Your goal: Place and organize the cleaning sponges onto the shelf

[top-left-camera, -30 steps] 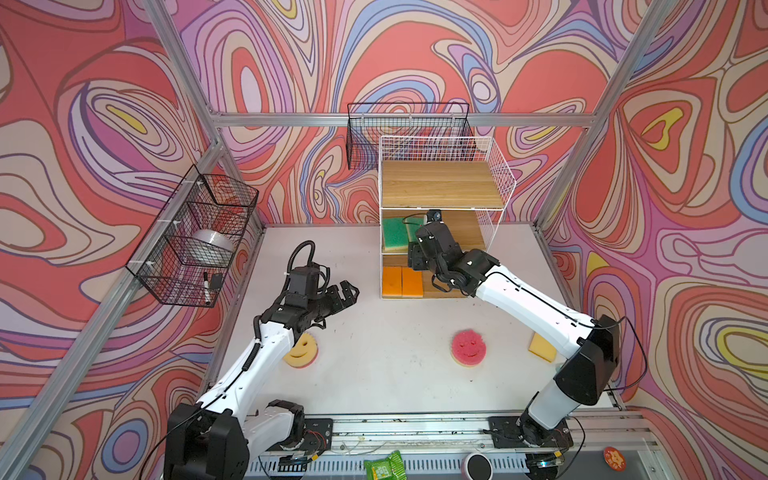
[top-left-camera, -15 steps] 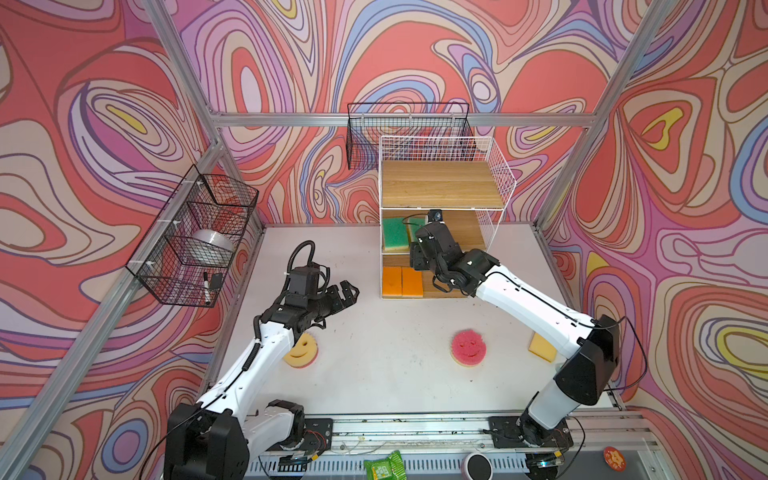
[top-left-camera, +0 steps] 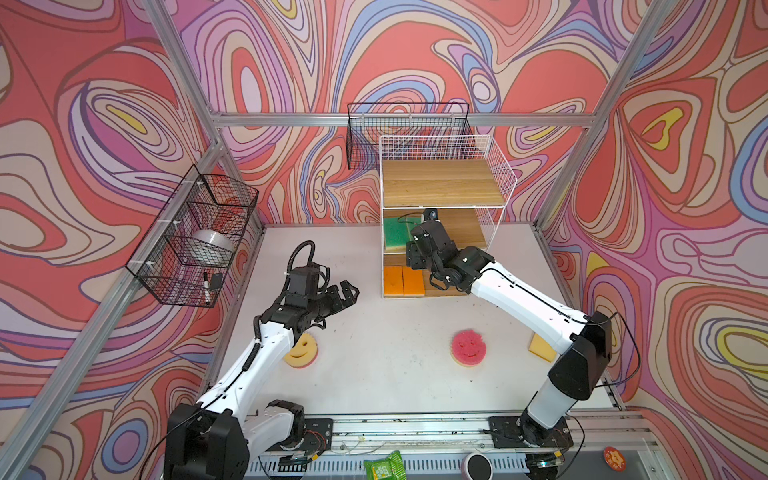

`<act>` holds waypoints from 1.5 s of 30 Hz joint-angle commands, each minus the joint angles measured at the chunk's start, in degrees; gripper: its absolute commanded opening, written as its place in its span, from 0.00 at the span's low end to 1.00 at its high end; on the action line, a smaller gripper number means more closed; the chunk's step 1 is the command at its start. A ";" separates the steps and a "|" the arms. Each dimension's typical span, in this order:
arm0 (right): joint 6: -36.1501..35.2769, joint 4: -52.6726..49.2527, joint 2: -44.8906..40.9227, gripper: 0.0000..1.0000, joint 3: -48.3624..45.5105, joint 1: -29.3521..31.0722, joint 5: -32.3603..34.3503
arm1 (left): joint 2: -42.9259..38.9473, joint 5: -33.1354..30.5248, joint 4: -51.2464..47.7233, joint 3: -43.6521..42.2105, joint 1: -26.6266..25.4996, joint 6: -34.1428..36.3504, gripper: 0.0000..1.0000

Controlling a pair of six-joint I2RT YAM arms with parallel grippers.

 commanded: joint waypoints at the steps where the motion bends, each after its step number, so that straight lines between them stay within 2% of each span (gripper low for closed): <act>1: -1.47 2.80 0.86 0.82 2.08 -0.53 -0.18 | -0.46 0.20 0.66 -0.70 -0.38 -0.58 1.00; 15: -2.16 8.63 -2.39 0.85 -2.35 -0.52 -6.64 | -0.28 0.24 0.83 -0.61 -0.38 -0.53 1.00; 28: -2.61 6.83 -3.57 0.85 -2.43 -0.52 -3.67 | -0.25 0.20 0.70 -0.51 -0.38 -0.59 1.00; 37: -5.17 8.57 -5.59 0.93 -4.00 -0.52 -8.51 | -0.06 0.23 0.80 -0.43 -0.38 -0.44 1.00; 45: -5.84 8.75 -7.66 0.95 -5.49 -0.52 -9.13 | 0.04 0.44 0.96 -0.25 -0.38 -0.48 1.00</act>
